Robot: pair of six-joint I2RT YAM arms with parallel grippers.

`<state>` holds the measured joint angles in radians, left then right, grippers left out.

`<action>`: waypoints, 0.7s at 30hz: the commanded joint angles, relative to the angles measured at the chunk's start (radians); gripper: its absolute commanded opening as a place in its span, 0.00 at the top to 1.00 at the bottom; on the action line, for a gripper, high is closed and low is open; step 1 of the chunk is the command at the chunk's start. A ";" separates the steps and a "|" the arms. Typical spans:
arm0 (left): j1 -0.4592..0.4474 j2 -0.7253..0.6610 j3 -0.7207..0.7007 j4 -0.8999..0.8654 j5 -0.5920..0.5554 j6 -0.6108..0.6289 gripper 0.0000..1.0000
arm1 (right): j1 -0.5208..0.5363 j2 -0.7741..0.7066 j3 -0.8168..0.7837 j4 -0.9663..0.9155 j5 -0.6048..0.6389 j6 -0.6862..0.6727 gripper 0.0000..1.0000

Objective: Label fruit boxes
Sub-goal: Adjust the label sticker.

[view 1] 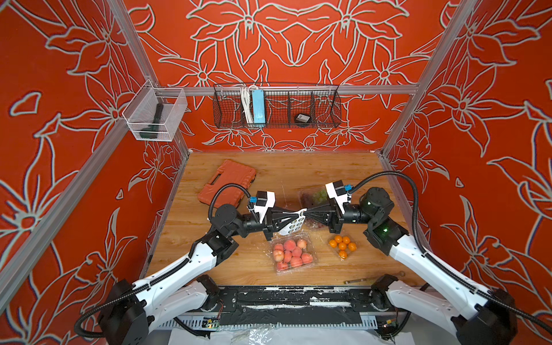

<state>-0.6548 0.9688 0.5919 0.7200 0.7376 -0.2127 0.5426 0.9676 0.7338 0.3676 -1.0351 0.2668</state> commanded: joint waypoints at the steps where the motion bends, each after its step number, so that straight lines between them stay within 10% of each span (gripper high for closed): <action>1: -0.003 -0.009 0.004 0.014 0.006 -0.001 0.94 | 0.000 -0.008 0.008 0.005 0.009 -0.011 1.00; 21: -0.003 0.067 0.022 0.040 0.007 -0.025 1.00 | 0.008 0.055 0.006 0.107 -0.023 0.049 1.00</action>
<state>-0.6548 1.0252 0.5949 0.7330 0.7406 -0.2222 0.5434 1.0290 0.7338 0.4030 -1.0355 0.2996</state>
